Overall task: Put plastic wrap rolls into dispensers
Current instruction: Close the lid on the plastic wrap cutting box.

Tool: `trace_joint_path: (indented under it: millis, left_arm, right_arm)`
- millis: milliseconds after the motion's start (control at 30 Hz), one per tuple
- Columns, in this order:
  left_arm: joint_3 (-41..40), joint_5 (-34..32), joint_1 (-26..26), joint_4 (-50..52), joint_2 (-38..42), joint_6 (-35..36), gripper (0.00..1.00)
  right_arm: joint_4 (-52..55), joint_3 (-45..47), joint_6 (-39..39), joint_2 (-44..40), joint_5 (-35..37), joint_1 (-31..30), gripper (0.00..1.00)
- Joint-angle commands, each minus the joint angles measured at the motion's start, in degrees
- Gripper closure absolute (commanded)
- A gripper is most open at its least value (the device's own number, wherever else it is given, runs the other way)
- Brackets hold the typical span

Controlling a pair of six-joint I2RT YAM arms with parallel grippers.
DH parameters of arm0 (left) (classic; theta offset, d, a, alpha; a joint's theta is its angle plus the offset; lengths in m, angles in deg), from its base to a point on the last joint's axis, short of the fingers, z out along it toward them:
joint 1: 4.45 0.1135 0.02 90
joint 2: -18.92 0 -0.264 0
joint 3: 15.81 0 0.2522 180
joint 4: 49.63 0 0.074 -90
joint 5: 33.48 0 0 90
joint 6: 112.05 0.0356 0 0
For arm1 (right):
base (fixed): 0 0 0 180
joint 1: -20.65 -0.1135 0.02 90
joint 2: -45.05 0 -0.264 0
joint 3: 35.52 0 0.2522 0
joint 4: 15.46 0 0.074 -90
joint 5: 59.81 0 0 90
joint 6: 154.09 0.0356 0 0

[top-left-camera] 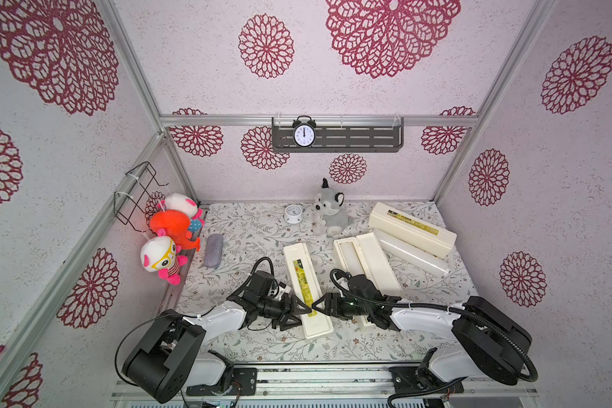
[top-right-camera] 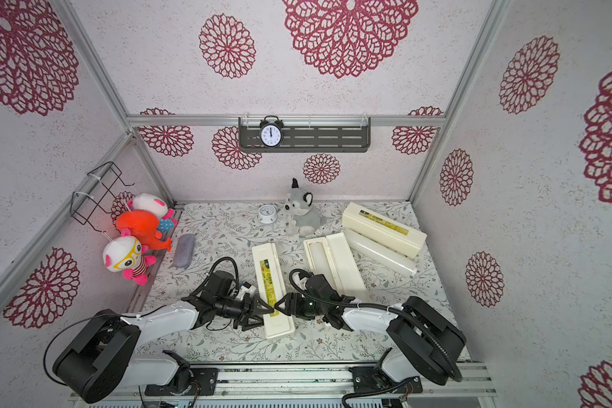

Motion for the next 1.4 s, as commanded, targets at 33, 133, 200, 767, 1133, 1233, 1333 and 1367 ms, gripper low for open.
trace_joint_path:
  millis: [33,133,200,767,1133,1233,1333,1367]
  left_arm:
    - [0.38,-2.99,-3.0,-5.51,-1.46,-1.76,0.33]
    - [1.77,-2.99,-3.0,-4.62,-1.28,-1.86,0.33]
    - [3.26,-3.51,-3.0,-2.56,-1.45,-0.89,0.34]
    - [18.01,-14.61,9.36,19.87,-6.91,17.7,0.34]
    - [26.37,-19.42,15.38,15.21,-19.76,23.24,0.33]
    - [26.1,-17.46,17.61,9.98,-22.27,22.45,0.32]
    - [26.45,-15.63,19.14,6.08,-24.98,21.83,0.3]
    - [26.99,-15.19,19.47,5.63,-25.62,21.88,0.3]
  right_arm:
    - [-4.21,-1.67,0.94,2.32,-9.06,-3.44,0.26]
    - [-2.85,-2.13,0.41,2.35,-8.7,-3.7,0.25]
    - [-2.82,-2.34,0.29,2.45,-8.71,-3.84,0.26]
    - [19.78,-18.17,-19.25,7.44,-4.34,5.05,0.22]
    - [20.29,-34.03,-25.56,22.98,-10.11,12.44,0.22]
    - [19.5,-37.44,-25.27,26.55,-12.58,13.81,0.22]
    - [18.36,-40.28,-24.39,29.47,-14.94,15.03,0.22]
    - [18.2,-41.18,-24.21,30.18,-15.58,15.34,0.22]
